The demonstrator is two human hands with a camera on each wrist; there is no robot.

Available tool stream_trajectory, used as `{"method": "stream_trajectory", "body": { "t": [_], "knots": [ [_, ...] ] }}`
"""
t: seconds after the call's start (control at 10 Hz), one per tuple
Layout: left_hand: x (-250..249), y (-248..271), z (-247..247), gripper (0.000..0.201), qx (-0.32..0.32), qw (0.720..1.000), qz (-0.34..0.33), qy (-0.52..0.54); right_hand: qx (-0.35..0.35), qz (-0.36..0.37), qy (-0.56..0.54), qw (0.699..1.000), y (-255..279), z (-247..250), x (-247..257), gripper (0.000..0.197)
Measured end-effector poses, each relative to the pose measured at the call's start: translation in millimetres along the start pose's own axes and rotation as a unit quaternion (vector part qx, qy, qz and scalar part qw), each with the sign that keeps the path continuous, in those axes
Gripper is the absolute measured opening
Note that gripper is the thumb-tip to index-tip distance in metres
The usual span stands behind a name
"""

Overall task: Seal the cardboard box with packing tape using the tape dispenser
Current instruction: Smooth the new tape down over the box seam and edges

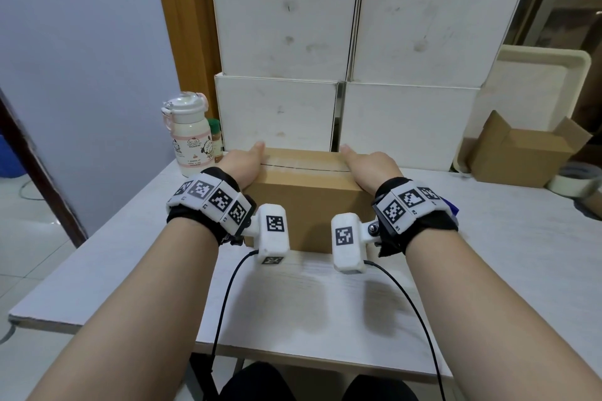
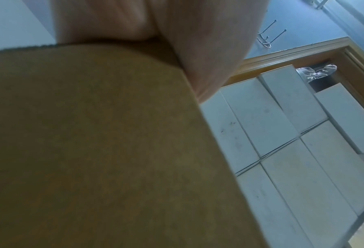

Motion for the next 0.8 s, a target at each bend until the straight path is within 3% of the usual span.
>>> {"method": "stream_trajectory", "body": {
  "t": [0.1,0.2,0.3,0.5,0.6,0.7,0.8],
  "knots": [
    [6.2,-0.6,-6.8,0.109,0.076,0.997,0.013,0.018,0.057,-0.023,0.003,0.998,-1.6,-6.6,-2.7,0.093],
    [8.3,-6.2,-10.7,0.083,0.107,0.994,0.011,0.013,0.074,-0.014,0.029,0.997,-4.5,-7.0,-3.2,0.094],
    [9.5,-14.0,-10.7,0.099,0.097,0.995,0.010,0.001,0.087,-0.002,0.022,0.996,-3.7,-5.6,-1.9,0.075],
    [8.1,-18.5,-7.3,0.064,0.070,0.995,-0.035,0.054,0.102,-0.008,-0.019,0.995,-2.6,1.3,-5.9,0.057],
    [11.9,-19.8,-5.3,0.054,0.062,0.997,-0.025,0.048,0.124,-0.031,-0.099,0.987,1.0,0.9,-9.7,0.051],
    [10.1,-22.1,-7.8,0.051,0.062,0.988,-0.037,0.140,0.142,-0.043,-0.161,0.976,-0.7,-2.4,-13.2,0.025],
    [10.3,-21.1,-9.1,0.049,0.053,0.983,-0.032,0.173,0.118,-0.036,-0.165,0.979,-3.4,-4.5,-12.7,0.019]
  ]
}}
Point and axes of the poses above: each hand's wrist, its own y-axis away from the middle knuckle, its own z-axis out of the back of the hand, x = y × z, the point moved 6 cm from there along -y, towards the middle knuckle, and after that the axes turned 5 degrees about -y, right-handed, at the moved point
